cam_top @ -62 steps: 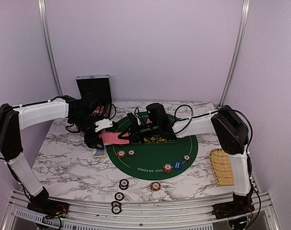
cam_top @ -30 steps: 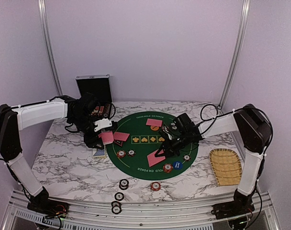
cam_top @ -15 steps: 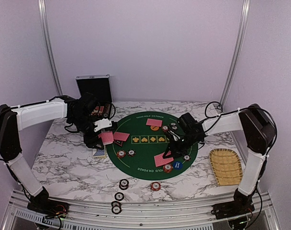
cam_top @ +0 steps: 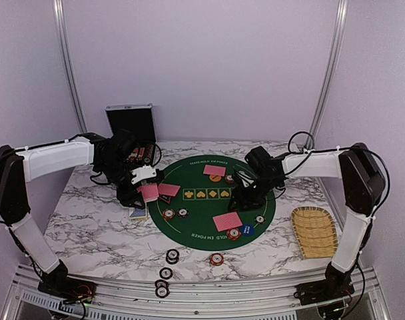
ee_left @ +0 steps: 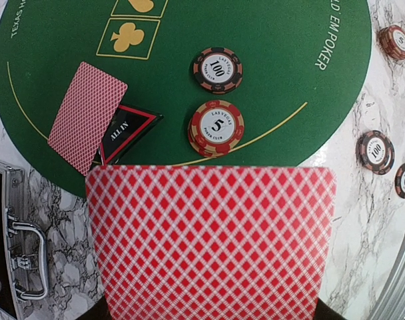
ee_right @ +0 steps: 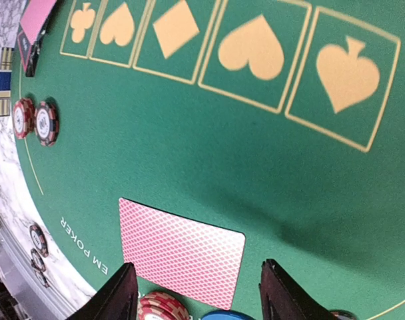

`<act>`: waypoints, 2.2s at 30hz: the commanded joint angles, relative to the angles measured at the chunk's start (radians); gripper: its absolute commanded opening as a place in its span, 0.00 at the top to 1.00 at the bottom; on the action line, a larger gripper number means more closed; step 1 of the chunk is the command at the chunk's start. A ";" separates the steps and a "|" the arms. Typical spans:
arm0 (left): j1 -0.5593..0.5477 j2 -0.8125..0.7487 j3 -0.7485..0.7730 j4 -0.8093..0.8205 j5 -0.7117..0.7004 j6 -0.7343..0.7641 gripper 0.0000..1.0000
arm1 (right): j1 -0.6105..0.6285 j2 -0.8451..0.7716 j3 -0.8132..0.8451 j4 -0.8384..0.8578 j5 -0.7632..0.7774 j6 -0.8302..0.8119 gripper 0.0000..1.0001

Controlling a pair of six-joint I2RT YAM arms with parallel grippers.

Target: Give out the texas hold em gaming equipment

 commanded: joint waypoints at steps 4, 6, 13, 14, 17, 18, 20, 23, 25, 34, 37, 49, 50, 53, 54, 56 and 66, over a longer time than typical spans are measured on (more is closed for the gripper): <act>-0.003 -0.033 0.010 -0.016 0.019 -0.012 1.00 | 0.011 -0.094 0.081 0.121 -0.066 0.130 0.28; -0.003 -0.028 0.011 -0.015 0.021 -0.015 1.00 | 0.046 -0.086 0.076 0.234 -0.153 0.212 0.22; -0.004 -0.003 0.032 -0.015 0.015 -0.033 1.00 | 0.189 0.041 0.114 0.616 -0.322 0.493 0.11; -0.003 -0.001 0.039 -0.015 0.014 -0.039 1.00 | 0.201 0.059 0.126 0.650 -0.334 0.520 0.11; -0.003 0.002 0.054 -0.014 0.019 -0.052 1.00 | 0.227 0.104 0.149 0.742 -0.355 0.594 0.11; -0.004 0.001 0.055 -0.014 0.021 -0.051 1.00 | 0.233 0.118 0.156 0.768 -0.361 0.613 0.12; -0.005 -0.002 0.056 -0.013 0.021 -0.055 1.00 | 0.245 0.145 0.174 0.805 -0.370 0.644 0.12; -0.005 -0.007 0.055 -0.013 0.023 -0.055 1.00 | 0.260 0.180 0.203 0.842 -0.382 0.673 0.13; -0.006 -0.007 0.055 -0.013 0.024 -0.056 1.00 | 0.269 0.201 0.218 0.862 -0.387 0.690 0.14; -0.014 -0.019 0.057 -0.013 0.031 -0.061 1.00 | 0.290 0.274 0.264 0.935 -0.406 0.751 0.15; -0.017 -0.017 0.062 -0.013 0.034 -0.064 1.00 | 0.300 0.297 0.291 0.937 -0.408 0.757 0.15; -0.038 -0.011 0.065 -0.013 0.037 -0.070 1.00 | 0.319 0.383 0.384 0.956 -0.413 0.800 0.15; -0.039 -0.012 0.065 -0.013 0.037 -0.069 1.00 | 0.320 0.393 0.396 0.953 -0.413 0.802 0.15; -0.044 -0.013 0.066 -0.013 0.038 -0.066 1.00 | 0.322 0.416 0.419 0.949 -0.413 0.812 0.15; -0.045 -0.014 0.065 -0.013 0.038 -0.065 1.00 | 0.322 0.421 0.425 0.946 -0.411 0.814 0.16; -0.049 -0.020 0.059 -0.013 0.035 -0.062 1.00 | 0.322 0.431 0.439 0.923 -0.401 0.807 0.16; -0.065 -0.035 0.041 -0.016 0.026 -0.052 1.00 | 0.312 0.425 0.413 0.945 -0.390 0.823 0.18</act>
